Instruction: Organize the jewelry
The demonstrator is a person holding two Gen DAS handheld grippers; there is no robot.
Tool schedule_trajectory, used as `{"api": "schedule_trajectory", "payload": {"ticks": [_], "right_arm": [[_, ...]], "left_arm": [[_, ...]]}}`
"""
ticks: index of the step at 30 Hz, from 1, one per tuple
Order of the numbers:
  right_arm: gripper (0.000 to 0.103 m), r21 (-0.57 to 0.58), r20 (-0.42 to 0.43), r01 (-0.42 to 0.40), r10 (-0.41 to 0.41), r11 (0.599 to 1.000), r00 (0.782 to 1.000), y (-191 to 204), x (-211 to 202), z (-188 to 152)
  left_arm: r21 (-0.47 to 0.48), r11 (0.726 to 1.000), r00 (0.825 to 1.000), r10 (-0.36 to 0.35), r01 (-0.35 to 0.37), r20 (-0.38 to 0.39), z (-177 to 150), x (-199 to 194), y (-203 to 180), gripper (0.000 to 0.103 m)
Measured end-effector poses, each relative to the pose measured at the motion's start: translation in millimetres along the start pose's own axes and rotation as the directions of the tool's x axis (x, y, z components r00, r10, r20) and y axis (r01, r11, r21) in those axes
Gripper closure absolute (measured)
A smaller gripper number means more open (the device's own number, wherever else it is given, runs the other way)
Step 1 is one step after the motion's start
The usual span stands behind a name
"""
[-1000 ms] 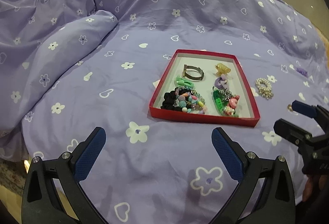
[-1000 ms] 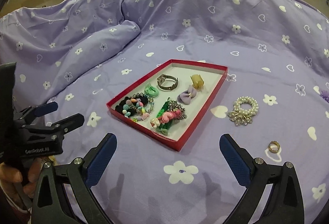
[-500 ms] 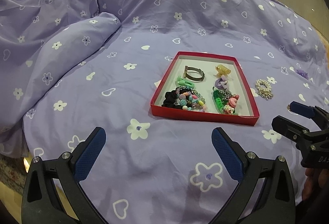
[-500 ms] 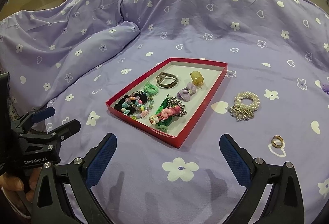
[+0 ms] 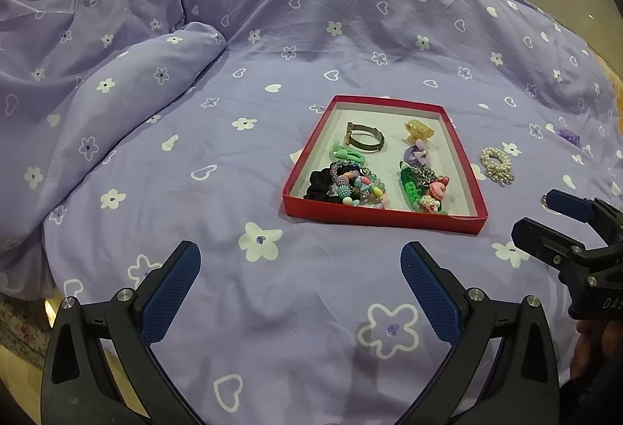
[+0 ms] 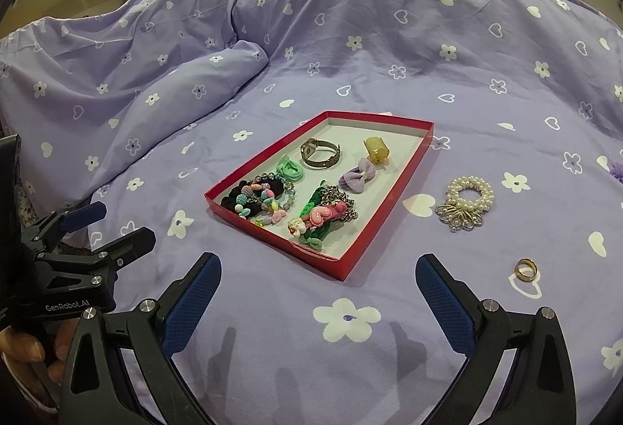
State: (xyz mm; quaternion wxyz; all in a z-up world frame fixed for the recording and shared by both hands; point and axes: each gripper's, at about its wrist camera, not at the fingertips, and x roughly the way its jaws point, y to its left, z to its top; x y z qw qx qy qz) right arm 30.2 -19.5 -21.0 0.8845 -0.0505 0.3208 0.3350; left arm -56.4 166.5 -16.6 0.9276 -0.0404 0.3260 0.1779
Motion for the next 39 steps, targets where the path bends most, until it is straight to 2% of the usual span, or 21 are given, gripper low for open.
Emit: {"api": "schedule_trajectory", "payload": {"ticks": [39], "right_arm": [[0.002,0.001,0.010,-0.016,0.016,1.000,1.000,6.9,-4.7,2.8]], "left_arm": [[-0.005,1.000,1.000,-0.006,0.006,0.005,3.4,-3.2,-1.6,0.000]]}}
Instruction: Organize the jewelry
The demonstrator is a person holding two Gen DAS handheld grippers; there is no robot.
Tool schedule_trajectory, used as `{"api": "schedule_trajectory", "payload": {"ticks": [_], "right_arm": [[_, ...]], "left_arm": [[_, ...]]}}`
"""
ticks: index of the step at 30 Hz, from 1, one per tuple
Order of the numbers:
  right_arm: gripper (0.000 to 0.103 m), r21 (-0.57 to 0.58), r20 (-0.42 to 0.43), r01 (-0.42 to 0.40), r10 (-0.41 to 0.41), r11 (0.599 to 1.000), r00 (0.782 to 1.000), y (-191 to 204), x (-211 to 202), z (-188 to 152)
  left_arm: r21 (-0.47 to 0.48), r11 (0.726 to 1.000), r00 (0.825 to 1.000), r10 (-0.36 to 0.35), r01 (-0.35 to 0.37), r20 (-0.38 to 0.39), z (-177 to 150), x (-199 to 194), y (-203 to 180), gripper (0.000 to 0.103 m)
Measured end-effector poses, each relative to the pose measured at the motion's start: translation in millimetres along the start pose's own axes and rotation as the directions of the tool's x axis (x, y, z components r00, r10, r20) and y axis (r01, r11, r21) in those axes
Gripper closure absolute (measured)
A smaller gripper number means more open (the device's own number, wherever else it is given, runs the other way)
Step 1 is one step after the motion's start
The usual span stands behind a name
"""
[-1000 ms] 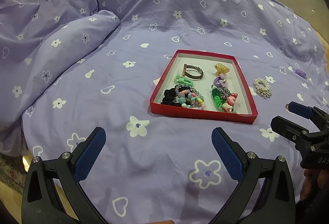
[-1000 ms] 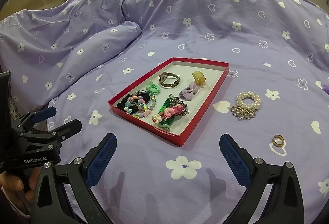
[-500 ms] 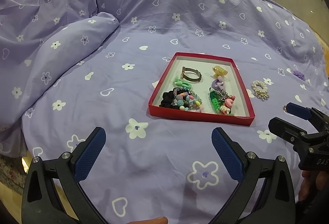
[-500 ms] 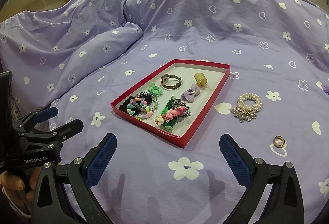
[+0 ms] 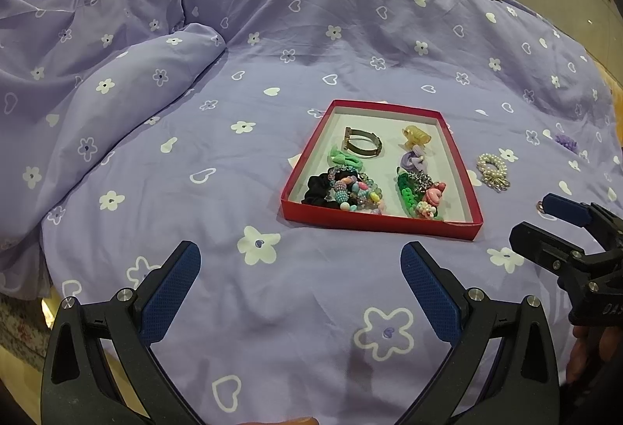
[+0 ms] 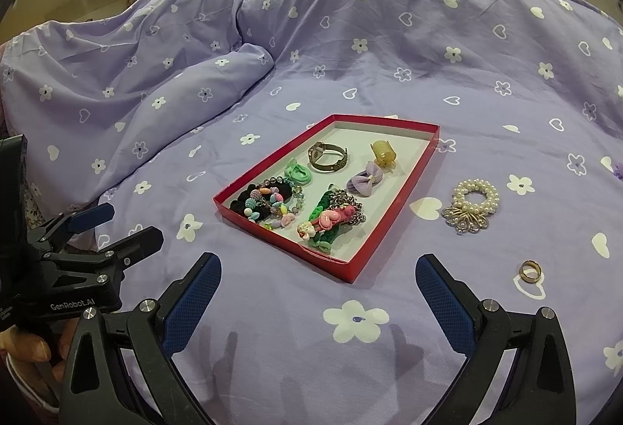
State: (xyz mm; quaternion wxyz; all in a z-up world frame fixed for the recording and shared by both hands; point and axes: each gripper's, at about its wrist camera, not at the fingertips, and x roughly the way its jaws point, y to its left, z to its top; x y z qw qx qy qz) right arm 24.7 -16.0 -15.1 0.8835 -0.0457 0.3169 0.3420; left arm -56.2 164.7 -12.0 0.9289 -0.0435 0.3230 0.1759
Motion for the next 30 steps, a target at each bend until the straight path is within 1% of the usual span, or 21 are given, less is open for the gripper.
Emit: {"api": "schedule_trajectory", "payload": {"ticks": [16,23,30], "right_arm": [[0.002,-0.004,0.010,-0.005,0.005,1.000,1.000,-1.5,-2.6,3.7],[0.002,-0.006,0.013,-0.008,0.008,1.000,1.000,-1.5,-2.9,4.1],[0.002,-0.011,0.014,-0.013,0.013,1.000,1.000,0.7,-3.6,3.1]], "left_arm": [[-0.012,1.000,1.000,0.000,0.000,-0.008,-0.9,3.1,1.5,0.000],[-0.005,1.000,1.000,0.004,-0.004,0.009,-1.3,0.1,1.1,0.000],[-0.007,1.000,1.000,0.007,-0.007,0.010,-0.9,-0.9,1.9,0.000]]}}
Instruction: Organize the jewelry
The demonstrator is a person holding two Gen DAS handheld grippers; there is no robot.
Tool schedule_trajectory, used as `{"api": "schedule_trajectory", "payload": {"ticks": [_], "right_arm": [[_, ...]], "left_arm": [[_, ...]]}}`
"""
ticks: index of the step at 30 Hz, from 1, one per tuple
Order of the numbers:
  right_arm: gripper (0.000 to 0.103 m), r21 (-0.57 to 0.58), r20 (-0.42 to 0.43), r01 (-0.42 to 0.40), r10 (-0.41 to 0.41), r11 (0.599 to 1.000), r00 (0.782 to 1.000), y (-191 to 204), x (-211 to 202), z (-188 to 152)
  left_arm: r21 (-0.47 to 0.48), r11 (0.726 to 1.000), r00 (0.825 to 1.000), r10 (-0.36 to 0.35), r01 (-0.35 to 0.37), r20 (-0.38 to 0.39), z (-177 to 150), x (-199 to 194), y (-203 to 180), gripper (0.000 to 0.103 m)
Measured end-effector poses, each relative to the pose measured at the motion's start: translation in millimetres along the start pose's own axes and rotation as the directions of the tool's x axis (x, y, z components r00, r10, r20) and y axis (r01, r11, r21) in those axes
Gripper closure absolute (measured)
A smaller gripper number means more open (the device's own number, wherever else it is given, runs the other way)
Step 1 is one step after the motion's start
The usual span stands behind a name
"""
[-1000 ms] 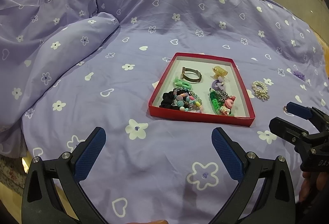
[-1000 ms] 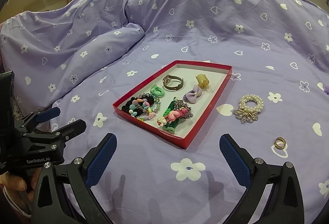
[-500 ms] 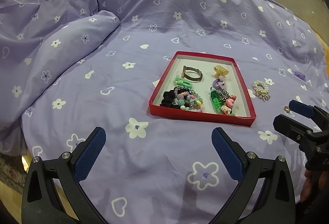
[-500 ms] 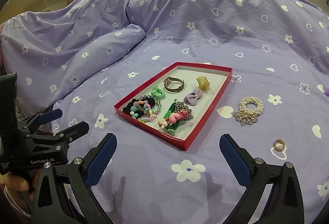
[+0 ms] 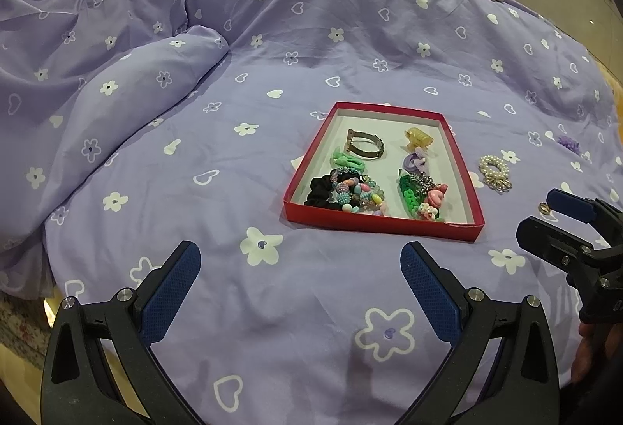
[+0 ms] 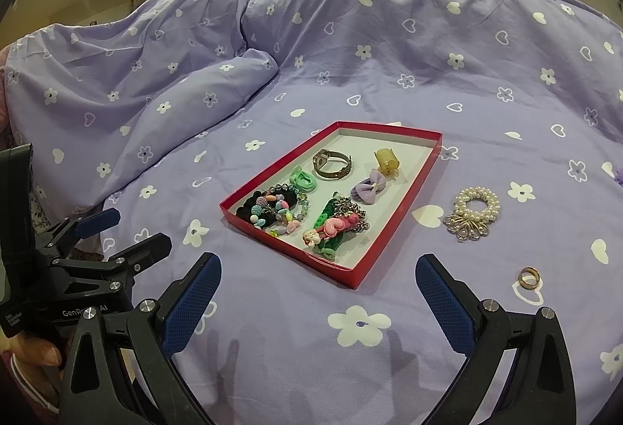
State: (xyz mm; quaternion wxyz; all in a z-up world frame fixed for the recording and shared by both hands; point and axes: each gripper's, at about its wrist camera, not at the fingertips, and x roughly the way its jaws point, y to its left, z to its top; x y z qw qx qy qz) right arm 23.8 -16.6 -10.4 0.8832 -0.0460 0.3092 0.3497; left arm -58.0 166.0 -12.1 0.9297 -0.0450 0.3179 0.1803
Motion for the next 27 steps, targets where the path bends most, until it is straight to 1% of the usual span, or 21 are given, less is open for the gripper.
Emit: {"api": "schedule_trajectory", "payload": {"ticks": [14,27], "right_arm": [[0.002,-0.007,0.000,-0.005,0.005,1.000,1.000,1,0,0],[0.002,-0.002,-0.018,-0.001,0.001,1.000,1.000,-3,5,2]], "left_arm": [[0.005,1.000,1.000,0.010,-0.010,0.008,0,1,-1,0.000],[0.002,1.000,1.000,0.007,-0.007,-0.023,1,10,-2,0.000]]}}
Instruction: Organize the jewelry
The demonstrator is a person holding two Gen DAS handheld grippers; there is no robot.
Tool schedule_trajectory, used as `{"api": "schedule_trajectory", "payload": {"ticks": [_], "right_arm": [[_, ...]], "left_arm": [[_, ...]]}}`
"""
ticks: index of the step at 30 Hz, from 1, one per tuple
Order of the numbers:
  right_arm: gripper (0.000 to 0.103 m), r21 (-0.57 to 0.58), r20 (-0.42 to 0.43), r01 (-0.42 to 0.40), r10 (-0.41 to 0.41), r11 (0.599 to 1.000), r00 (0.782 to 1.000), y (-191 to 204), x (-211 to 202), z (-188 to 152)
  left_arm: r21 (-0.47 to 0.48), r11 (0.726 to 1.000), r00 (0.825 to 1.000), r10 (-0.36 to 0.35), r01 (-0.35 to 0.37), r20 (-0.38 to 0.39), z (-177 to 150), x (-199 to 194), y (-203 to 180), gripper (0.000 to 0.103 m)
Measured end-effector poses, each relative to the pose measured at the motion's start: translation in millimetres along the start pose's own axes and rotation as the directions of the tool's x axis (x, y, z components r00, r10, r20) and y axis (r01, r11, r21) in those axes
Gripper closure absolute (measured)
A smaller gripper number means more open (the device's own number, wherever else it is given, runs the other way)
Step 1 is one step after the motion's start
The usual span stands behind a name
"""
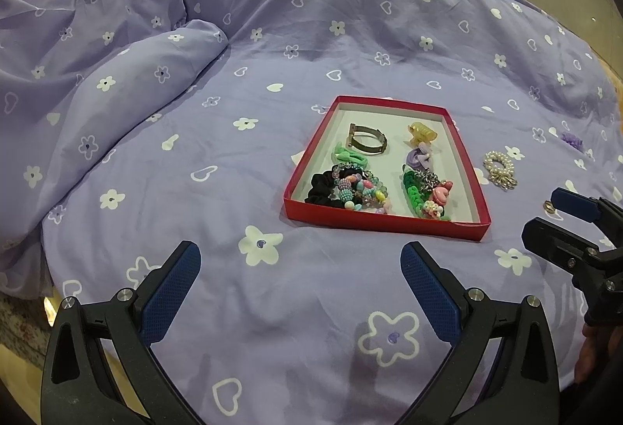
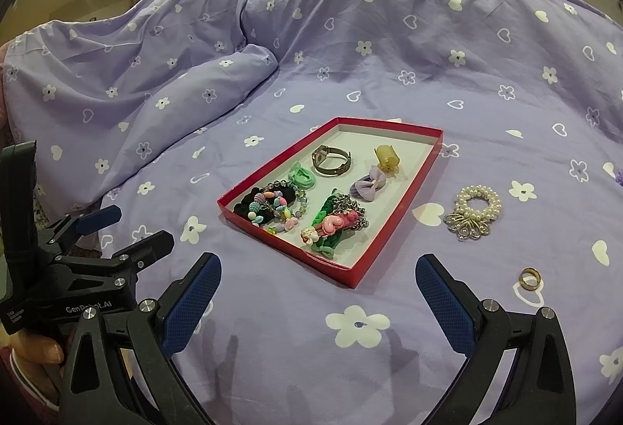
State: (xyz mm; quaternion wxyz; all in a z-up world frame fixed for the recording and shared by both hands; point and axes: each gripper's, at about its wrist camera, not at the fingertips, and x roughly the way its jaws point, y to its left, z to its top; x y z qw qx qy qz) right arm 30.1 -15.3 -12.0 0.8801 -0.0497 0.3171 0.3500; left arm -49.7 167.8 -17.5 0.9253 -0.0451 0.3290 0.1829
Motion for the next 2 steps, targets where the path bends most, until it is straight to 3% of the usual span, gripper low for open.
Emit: {"api": "schedule_trajectory", "payload": {"ticks": [2], "right_arm": [[0.002,0.003,-0.003,0.000,0.000,1.000,1.000,-1.0,1.1,0.2]], "left_arm": [[0.004,1.000,1.000,-0.007,0.007,-0.003,0.7,1.0,-0.7,0.000]]}}
